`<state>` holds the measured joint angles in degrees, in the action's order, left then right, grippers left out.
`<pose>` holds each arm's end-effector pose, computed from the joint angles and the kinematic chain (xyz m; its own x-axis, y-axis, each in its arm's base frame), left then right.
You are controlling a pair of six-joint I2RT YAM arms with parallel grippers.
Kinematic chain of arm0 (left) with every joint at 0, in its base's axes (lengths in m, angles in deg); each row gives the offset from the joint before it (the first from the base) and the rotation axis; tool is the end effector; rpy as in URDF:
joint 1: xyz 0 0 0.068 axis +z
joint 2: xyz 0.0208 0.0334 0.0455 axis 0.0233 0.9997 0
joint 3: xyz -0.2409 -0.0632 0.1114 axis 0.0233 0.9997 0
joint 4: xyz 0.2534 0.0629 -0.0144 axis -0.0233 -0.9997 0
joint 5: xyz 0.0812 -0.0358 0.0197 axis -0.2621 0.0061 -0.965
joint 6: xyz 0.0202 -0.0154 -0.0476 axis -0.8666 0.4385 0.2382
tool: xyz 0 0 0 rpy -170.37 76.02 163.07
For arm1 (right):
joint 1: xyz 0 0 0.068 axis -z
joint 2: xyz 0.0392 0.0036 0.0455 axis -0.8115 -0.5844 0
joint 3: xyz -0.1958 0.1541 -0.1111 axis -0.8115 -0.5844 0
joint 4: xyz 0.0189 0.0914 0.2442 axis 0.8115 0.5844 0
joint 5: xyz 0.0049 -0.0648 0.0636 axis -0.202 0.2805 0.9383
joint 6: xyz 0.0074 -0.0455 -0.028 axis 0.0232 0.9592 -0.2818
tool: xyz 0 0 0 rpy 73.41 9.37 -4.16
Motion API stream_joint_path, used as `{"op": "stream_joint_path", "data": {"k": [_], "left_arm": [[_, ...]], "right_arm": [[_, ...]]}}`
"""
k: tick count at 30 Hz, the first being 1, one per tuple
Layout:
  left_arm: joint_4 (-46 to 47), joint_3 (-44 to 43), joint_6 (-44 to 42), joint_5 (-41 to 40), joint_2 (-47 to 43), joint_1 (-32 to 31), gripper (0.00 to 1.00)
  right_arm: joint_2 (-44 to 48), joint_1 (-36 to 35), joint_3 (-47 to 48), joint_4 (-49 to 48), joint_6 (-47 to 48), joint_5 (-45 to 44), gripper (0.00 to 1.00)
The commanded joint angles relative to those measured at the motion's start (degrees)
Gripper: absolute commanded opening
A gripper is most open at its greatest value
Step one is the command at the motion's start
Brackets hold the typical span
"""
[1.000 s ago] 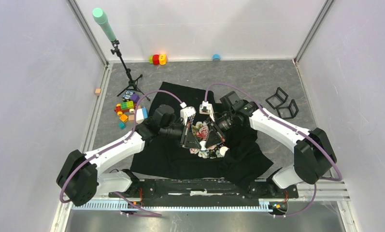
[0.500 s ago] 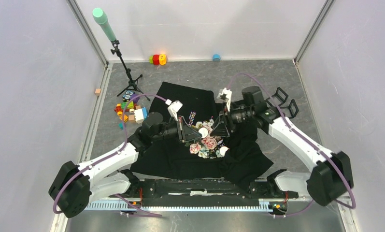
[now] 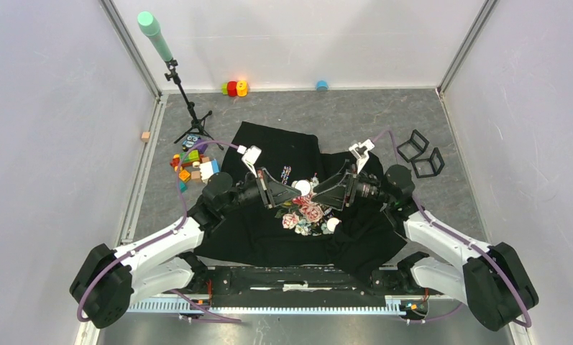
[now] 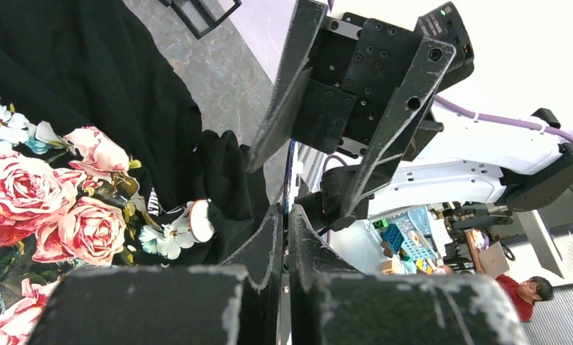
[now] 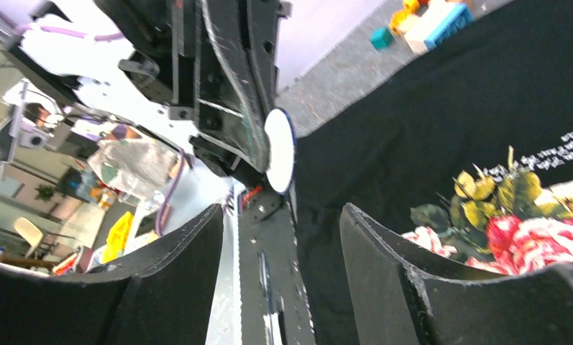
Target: Pin the brooch onto the clothing
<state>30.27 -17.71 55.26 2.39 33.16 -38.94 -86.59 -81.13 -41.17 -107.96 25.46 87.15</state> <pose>0.1612 -0.1580 0.2560 -0.7222 -0.2968 -0.6248 0.5750 0.2444 -0.7808 0.1859 0.1255 0.2470 -0.6603 0.1361 -0.7386 -0.7247 0.1426 0.6742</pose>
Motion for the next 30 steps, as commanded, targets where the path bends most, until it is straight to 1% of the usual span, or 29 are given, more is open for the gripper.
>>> {"op": "stream_joint_path", "data": {"k": [1, 3, 8, 11, 18, 23, 26, 30], "left_arm": [[4.6, -0.4, 1.5, 0.9, -0.6, -0.2, 0.02], [4.6, -0.4, 1.5, 1.0, -0.5, -0.2, 0.02], [4.8, -0.6, 1.4, 1.9, -0.2, -0.2, 0.02], [4.7, -1.1, 1.1, 3.1, 0.2, -0.2, 0.02], [4.8, -1.7, 0.8, 4.4, 0.9, -0.3, 0.02], [4.6, -1.6, 0.7, 4.0, 0.5, -0.2, 0.02], [4.3, -1.2, 0.7, 3.4, -0.2, -0.3, 0.02], [3.1, -0.8, 0.3, 2.3, -1.6, -0.2, 0.02]], "right_arm": [[-0.1, -0.4, -2.9, -25.5, -15.2, -3.3, 0.64], [-0.4, -0.6, -3.0, -26.0, -15.6, -4.0, 0.61], [-1.3, -1.1, -1.9, -20.8, -13.6, -6.6, 0.52], [-2.6, -1.6, -1.5, -19.4, -13.4, -7.5, 0.46], [-5.8, -3.4, -1.0, -24.4, -16.6, -6.6, 0.42], [-6.5, -3.5, -1.5, -22.9, -15.9, -7.4, 0.42], [-6.1, -3.5, -1.3, -19.8, -13.9, -8.1, 0.43], [-3.1, -3.1, -0.2, -12.7, -9.1, -11.1, 0.50]]}}
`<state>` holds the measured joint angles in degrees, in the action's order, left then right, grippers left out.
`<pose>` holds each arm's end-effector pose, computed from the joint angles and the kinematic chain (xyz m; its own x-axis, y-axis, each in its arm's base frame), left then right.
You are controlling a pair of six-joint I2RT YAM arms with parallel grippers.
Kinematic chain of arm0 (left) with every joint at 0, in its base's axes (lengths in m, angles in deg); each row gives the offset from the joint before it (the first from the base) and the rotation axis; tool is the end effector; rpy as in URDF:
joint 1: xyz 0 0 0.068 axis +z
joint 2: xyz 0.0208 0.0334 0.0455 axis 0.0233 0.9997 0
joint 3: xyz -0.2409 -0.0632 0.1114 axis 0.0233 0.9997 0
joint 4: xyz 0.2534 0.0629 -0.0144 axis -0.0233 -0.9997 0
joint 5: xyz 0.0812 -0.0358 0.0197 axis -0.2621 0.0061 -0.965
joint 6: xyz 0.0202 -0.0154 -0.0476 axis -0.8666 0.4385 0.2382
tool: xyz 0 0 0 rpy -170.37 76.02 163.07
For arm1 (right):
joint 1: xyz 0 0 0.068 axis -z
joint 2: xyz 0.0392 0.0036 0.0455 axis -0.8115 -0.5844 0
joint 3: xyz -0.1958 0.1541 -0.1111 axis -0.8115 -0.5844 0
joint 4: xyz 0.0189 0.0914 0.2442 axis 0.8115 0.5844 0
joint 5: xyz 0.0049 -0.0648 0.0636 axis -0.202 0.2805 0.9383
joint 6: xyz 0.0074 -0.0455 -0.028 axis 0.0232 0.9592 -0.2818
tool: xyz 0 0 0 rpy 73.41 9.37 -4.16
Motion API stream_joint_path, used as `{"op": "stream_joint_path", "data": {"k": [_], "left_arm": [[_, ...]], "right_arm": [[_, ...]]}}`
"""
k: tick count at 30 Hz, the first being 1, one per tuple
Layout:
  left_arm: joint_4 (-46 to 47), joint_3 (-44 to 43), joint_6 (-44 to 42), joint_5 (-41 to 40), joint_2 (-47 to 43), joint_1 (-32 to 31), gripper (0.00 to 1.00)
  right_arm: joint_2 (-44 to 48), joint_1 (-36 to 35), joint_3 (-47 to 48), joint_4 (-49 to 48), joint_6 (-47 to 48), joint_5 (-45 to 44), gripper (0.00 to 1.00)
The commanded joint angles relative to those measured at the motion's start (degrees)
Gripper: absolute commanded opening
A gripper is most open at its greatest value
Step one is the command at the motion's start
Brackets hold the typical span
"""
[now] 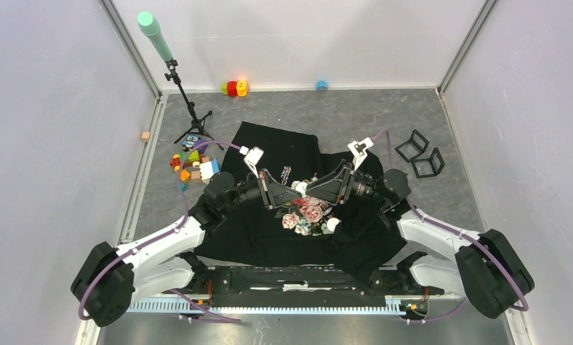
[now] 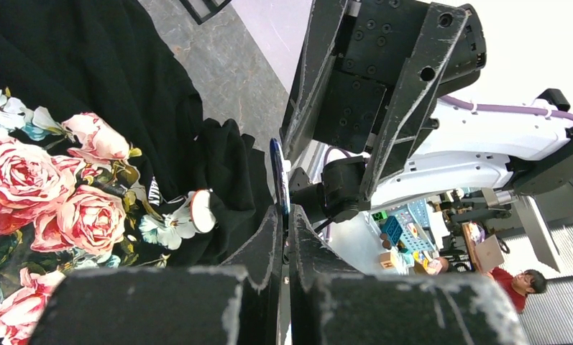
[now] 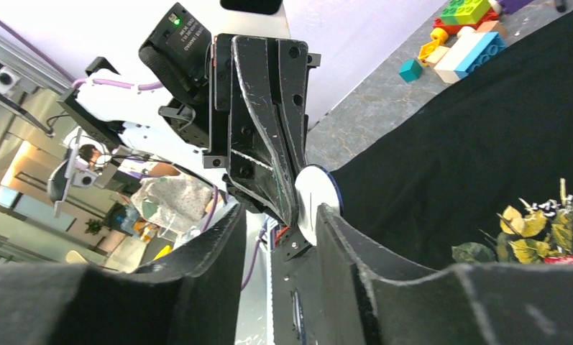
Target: Pin the brooch onto the clothing
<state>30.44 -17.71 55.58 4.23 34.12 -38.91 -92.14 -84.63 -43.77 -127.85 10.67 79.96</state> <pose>0.1621 -0.1598 0.2528 -0.7410 -0.2697 -0.6149 0.5700 0.2315 -0.7884 0.1860 0.1380 0.2464 -0.7055 0.2831 -0.6497 -0.6647 0.0539 0.7452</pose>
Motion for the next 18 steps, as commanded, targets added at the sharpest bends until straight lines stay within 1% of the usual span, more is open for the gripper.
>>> {"op": "stream_joint_path", "data": {"k": [1, 3, 6, 15, 18], "left_arm": [[2.8, -0.7, -0.2, 0.2, -2.9, -0.3, 0.02], [2.5, -0.4, -0.2, -0.2, -3.6, -0.3, 0.02], [2.2, -0.4, -0.5, -0.3, -4.4, -0.3, 0.02], [2.0, -0.4, -0.6, -0.6, -4.6, -0.3, 0.02], [2.1, -0.4, -0.5, -0.5, -4.5, -0.3, 0.02]], "right_arm": [[3.1, 0.6, 3.1, 10.4, 7.7, -4.6, 0.52], [4.2, 1.0, 4.3, 14.9, 10.6, -5.8, 0.54], [3.9, 1.1, 4.7, 15.3, 10.9, -5.2, 0.55], [1.3, 0.6, 4.0, 5.3, 5.2, -0.1, 0.49], [1.4, 0.3, 4.3, 3.9, 4.6, 0.8, 0.44]]}}
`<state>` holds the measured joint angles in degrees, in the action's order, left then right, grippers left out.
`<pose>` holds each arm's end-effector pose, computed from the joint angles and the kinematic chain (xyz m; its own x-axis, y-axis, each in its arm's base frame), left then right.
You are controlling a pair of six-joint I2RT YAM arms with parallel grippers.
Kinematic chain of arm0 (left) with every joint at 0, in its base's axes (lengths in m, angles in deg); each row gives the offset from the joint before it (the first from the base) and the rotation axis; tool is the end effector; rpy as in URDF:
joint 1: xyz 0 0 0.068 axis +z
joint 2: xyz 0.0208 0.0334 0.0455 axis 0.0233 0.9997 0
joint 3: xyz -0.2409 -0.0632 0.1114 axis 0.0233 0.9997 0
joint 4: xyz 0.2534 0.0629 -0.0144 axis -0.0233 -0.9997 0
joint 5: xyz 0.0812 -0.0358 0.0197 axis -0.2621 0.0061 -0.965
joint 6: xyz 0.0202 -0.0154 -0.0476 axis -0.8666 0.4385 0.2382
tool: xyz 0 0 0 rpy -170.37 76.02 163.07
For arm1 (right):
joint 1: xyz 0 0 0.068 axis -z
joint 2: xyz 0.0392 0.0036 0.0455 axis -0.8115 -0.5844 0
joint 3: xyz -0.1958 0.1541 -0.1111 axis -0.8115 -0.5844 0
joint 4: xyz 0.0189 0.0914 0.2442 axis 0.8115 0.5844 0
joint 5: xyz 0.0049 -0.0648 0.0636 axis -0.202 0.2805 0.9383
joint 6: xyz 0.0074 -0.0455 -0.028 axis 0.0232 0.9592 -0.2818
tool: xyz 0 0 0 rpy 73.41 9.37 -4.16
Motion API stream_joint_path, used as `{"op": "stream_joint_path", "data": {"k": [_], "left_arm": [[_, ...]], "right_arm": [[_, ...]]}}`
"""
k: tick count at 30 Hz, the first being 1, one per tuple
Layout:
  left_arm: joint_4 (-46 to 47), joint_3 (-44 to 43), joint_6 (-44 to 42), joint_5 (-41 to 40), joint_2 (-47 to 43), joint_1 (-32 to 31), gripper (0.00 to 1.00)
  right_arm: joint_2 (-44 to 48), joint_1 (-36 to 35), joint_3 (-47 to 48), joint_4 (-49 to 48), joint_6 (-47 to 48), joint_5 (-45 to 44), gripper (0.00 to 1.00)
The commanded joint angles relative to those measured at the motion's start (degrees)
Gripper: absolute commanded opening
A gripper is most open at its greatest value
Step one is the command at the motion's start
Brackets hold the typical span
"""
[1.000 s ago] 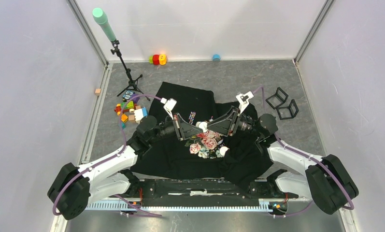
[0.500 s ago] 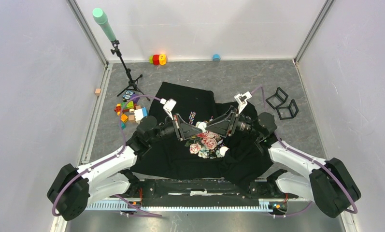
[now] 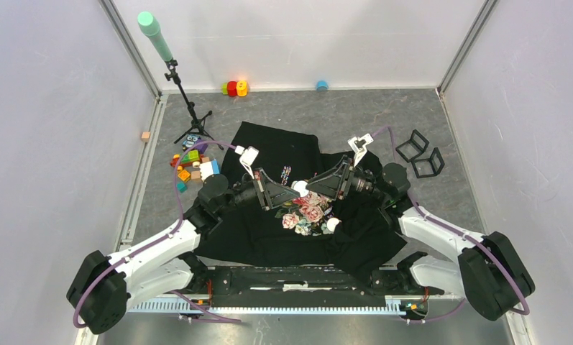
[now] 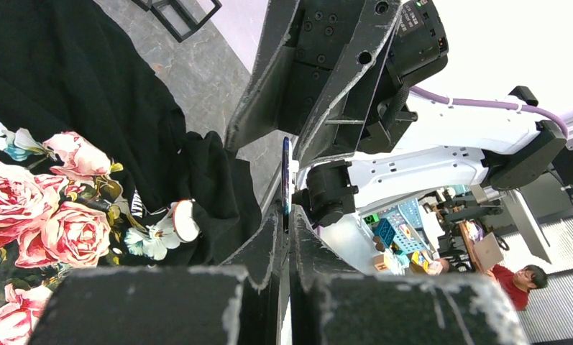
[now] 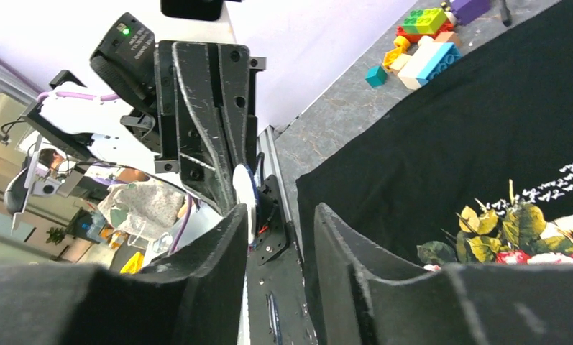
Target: Pin the brooch onto the clothing
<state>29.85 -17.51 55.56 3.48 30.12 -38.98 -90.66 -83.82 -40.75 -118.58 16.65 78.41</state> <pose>0.1544 -0.1531 0.2647 -0.7107 -0.3010 -0.6358 0.6009 0.2102 -0.7712 0.1930 0.1374 0.2529 -0.6736 0.2760 -0.6856 -0.6781 0.1382 0.7219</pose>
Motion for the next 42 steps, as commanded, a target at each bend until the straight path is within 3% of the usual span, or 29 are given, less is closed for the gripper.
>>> {"op": "stream_joint_path", "data": {"k": [1, 13, 16, 18, 21, 30, 35, 42], "left_arm": [[2.7, -0.7, -0.5, 0.3, -0.5, -0.2, 0.02], [2.7, -1.1, 0.0, 0.8, 0.4, -0.2, 0.03], [2.7, -1.0, 0.4, 0.7, 0.6, -0.2, 0.13], [2.7, -1.0, 0.4, 0.7, 0.7, -0.2, 0.26], [2.7, -1.1, 0.4, 0.5, 0.6, -0.2, 0.34], [3.1, -1.3, 0.5, 0.2, 0.8, -0.2, 0.37], [3.5, -1.1, 0.7, 0.1, 0.7, -0.2, 0.35], [3.9, -1.1, 0.8, 1.1, 1.0, -0.2, 0.03]], "right_arm": [[-0.3, -0.6, 1.3, -5.5, -1.5, 2.4, 0.41], [-3.3, -1.0, -0.2, -17.9, -8.8, 4.3, 0.00], [-3.5, -1.0, -0.2, -18.1, -8.9, 4.6, 0.00], [-3.5, -1.0, -0.2, -18.4, -9.2, 4.9, 0.00], [-3.5, -1.0, -0.2, -18.2, -9.1, 5.1, 0.00], [-3.5, -1.1, 0.1, -14.8, -7.4, 6.2, 0.00], [-3.5, -1.1, 0.3, -12.6, -6.2, 6.6, 0.00], [-3.5, -1.1, 0.6, -12.2, -6.2, 6.6, 0.00]]}}
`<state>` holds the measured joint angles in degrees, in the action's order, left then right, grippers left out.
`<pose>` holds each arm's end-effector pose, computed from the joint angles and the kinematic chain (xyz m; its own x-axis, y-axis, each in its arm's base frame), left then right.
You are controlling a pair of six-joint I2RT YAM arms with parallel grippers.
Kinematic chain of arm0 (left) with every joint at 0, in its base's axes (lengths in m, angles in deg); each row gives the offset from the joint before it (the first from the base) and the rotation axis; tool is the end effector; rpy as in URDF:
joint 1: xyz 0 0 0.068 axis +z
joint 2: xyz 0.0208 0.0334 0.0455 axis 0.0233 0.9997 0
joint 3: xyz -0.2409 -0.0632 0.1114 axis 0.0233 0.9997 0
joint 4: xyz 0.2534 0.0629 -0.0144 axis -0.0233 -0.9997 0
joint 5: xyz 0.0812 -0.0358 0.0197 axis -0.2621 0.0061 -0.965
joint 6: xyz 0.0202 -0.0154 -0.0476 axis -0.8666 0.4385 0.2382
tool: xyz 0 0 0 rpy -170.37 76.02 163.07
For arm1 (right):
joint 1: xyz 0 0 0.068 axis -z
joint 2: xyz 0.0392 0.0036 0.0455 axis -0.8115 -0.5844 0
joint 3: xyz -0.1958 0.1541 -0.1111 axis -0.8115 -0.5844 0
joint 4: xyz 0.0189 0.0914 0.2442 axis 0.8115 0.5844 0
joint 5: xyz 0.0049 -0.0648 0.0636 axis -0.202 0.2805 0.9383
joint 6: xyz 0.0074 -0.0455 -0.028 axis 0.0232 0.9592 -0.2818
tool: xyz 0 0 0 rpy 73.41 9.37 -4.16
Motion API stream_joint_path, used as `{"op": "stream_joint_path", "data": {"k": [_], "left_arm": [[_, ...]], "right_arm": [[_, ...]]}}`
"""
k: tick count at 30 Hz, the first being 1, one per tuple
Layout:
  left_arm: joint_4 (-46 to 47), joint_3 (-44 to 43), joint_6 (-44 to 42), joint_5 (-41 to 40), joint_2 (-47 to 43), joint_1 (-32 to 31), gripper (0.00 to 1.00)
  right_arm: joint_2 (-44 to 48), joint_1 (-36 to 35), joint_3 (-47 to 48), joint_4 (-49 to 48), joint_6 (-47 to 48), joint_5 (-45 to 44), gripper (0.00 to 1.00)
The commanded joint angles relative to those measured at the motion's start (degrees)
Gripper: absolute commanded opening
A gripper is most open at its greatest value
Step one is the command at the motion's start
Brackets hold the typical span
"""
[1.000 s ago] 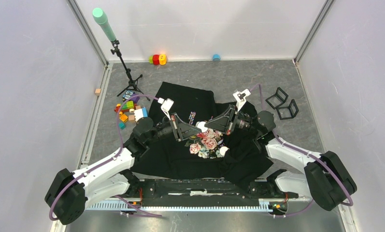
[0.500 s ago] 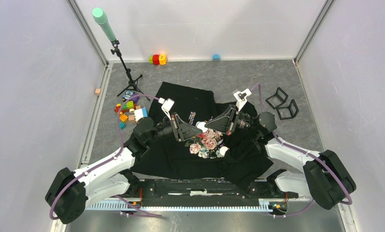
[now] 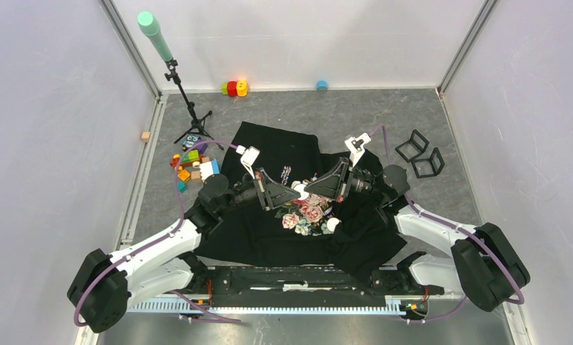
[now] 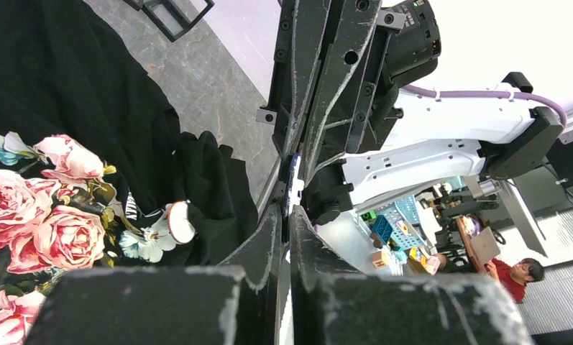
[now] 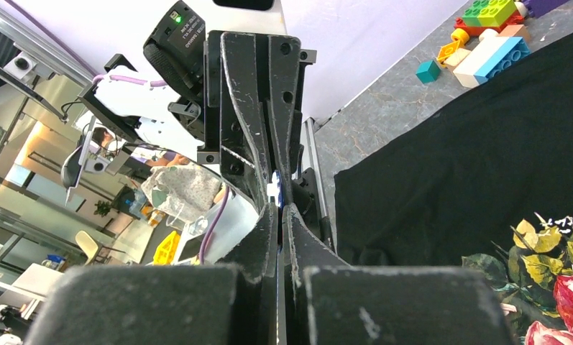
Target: Pin the brooch onto the clothing
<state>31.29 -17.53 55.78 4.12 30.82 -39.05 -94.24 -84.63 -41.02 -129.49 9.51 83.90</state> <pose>0.1552 -0.1546 0.2650 -0.7101 -0.2982 -0.6378 0.6087 0.1952 -0.7690 0.1919 0.1434 0.2558 -0.7088 0.2406 -0.6631 -0.6834 -0.0013 0.7300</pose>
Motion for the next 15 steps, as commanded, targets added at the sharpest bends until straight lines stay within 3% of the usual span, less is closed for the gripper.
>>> {"op": "stream_joint_path", "data": {"k": [1, 5, 8, 15], "left_arm": [[2.5, -1.1, 0.5, 0.5, 0.3, -0.2, 0.02], [2.8, -0.8, 0.5, 0.5, 0.0, -0.1, 0.02], [2.7, -0.7, 0.5, 0.4, -0.2, -0.1, 0.02], [2.9, -0.7, 0.4, 0.6, -0.3, -0.1, 0.02]], "right_arm": [[0.0, -0.4, 1.0, -1.3, 0.9, 1.2, 0.01], [0.0, -0.4, 0.9, -1.2, 0.9, 1.7, 0.20], [0.1, -0.5, 1.2, -1.3, 0.7, 2.3, 0.26], [-0.2, -1.0, 1.5, -1.6, 0.4, 2.3, 0.27]]}}
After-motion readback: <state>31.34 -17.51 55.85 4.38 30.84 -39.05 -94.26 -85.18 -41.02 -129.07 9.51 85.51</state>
